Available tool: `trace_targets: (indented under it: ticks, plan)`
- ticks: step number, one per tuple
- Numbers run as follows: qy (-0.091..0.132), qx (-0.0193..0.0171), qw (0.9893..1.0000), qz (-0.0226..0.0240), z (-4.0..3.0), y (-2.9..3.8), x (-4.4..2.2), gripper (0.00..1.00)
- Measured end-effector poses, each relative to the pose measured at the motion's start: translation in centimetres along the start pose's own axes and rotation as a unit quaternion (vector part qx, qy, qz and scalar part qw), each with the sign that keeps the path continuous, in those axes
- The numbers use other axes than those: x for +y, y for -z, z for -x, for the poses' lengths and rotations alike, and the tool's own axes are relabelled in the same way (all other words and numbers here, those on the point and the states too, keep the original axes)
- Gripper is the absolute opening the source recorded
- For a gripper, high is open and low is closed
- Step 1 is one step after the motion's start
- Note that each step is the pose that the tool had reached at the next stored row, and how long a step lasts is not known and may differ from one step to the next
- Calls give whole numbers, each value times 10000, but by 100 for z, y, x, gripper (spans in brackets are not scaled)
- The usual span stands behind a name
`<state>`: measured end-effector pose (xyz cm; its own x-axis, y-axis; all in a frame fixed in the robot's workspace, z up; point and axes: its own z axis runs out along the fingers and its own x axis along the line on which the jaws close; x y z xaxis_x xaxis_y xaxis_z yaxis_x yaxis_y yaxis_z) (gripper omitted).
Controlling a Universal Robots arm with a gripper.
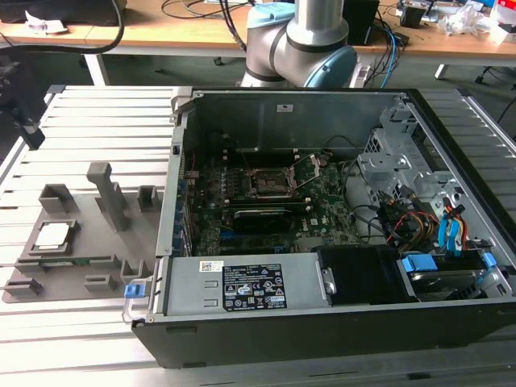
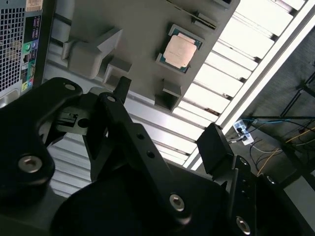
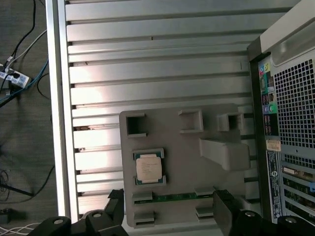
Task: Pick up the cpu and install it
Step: 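Pick up the cpu and move it towards the insertion slot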
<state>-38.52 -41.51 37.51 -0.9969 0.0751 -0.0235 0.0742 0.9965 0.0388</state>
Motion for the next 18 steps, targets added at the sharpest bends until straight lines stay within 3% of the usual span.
trace_targets:
  ticks: [18]
  plan:
    - [0,0,10000,-7,-5,-212,-8,81]
